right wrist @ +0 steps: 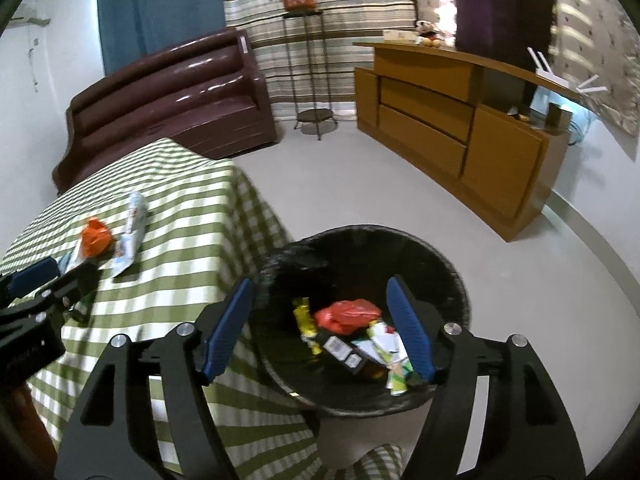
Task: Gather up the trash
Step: 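Move the left gripper to the blue toothpaste tube and grasp it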
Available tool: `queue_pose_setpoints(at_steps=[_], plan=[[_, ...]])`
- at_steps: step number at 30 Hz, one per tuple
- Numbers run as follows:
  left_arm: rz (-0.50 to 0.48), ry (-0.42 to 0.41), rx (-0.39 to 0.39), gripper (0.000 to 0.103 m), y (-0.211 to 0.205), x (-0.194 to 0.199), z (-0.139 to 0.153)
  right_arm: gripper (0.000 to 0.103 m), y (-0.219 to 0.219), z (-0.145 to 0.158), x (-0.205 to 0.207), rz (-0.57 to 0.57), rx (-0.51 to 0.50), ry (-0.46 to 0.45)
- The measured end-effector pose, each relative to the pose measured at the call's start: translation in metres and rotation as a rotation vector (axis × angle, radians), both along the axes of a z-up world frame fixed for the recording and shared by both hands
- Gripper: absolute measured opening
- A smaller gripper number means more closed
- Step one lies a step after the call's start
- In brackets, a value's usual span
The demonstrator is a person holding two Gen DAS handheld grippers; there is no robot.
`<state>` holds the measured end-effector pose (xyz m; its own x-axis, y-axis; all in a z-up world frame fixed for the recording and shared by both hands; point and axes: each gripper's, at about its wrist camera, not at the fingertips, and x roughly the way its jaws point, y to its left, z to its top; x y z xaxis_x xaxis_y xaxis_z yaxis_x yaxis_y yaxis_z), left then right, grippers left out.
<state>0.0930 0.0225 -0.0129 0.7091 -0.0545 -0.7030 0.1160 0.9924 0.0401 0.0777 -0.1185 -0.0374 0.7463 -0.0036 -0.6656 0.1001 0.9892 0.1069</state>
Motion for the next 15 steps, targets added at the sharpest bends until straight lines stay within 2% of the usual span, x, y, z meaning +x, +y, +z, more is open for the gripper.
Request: queue_pose_setpoints(at_steps=[6,15], plan=[[0.093,0.01,-0.003,0.07,0.044,0.006,-0.001,0.068,0.035,0.004,0.006,0.079,-0.002,0.009],[0.176,0.03,0.0,0.07,0.088,0.021,-0.008,0.068,0.08,0.007,0.022,0.164,-0.005,0.013]])
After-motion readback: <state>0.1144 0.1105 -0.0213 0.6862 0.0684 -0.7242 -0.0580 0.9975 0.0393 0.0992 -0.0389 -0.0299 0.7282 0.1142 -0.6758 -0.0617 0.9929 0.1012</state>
